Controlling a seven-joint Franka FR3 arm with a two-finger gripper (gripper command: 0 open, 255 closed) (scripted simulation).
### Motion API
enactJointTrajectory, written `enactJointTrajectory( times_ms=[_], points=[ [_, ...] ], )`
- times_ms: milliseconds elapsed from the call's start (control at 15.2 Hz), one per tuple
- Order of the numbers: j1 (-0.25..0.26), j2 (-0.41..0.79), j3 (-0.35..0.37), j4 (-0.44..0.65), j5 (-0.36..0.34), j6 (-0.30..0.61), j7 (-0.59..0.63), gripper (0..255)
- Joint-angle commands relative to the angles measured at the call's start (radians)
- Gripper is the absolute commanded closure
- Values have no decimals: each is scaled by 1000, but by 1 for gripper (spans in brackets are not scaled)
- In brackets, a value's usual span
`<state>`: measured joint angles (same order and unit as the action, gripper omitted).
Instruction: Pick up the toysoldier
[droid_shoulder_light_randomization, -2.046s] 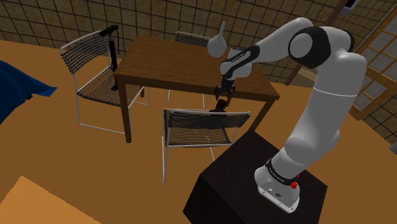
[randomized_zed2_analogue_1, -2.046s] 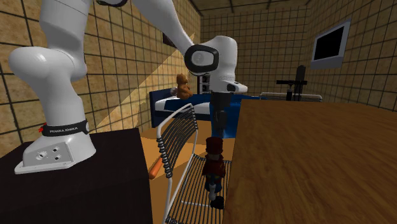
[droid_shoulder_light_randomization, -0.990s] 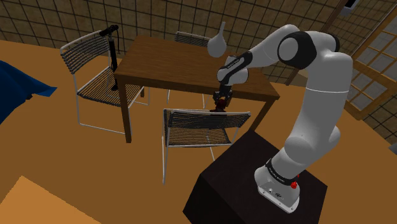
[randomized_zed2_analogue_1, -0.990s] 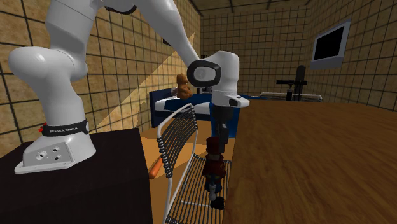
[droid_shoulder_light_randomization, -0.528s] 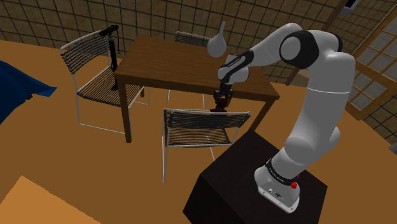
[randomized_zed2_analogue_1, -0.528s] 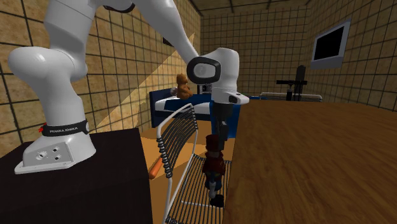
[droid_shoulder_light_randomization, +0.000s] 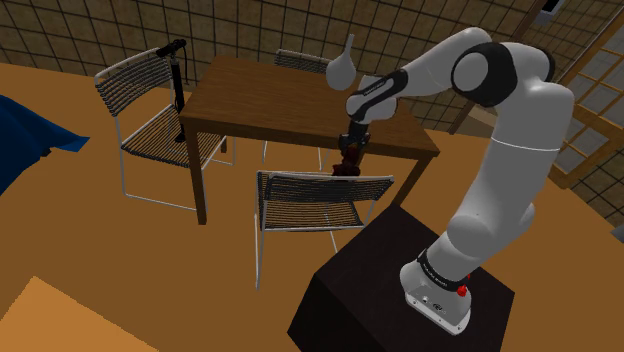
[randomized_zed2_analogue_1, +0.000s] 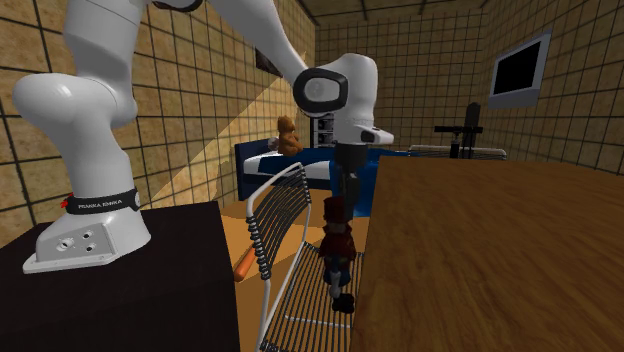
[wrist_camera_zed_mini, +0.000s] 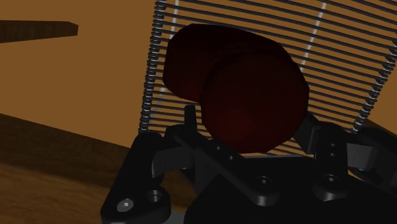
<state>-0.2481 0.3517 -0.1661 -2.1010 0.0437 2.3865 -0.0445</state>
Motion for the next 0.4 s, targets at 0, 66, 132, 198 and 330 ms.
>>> enactJointTrajectory(
  times_ms=[0,66,132,198,330],
  points=[
    [4,-24,-2,1,-5,-24,5,255],
    [4,-34,-3,3,-8,-35,6,255],
    [5,-43,-4,5,-10,-47,8,255],
    [6,-53,-5,7,-12,-58,9,255],
    [6,-54,-5,8,-12,-60,9,255]
  ],
)
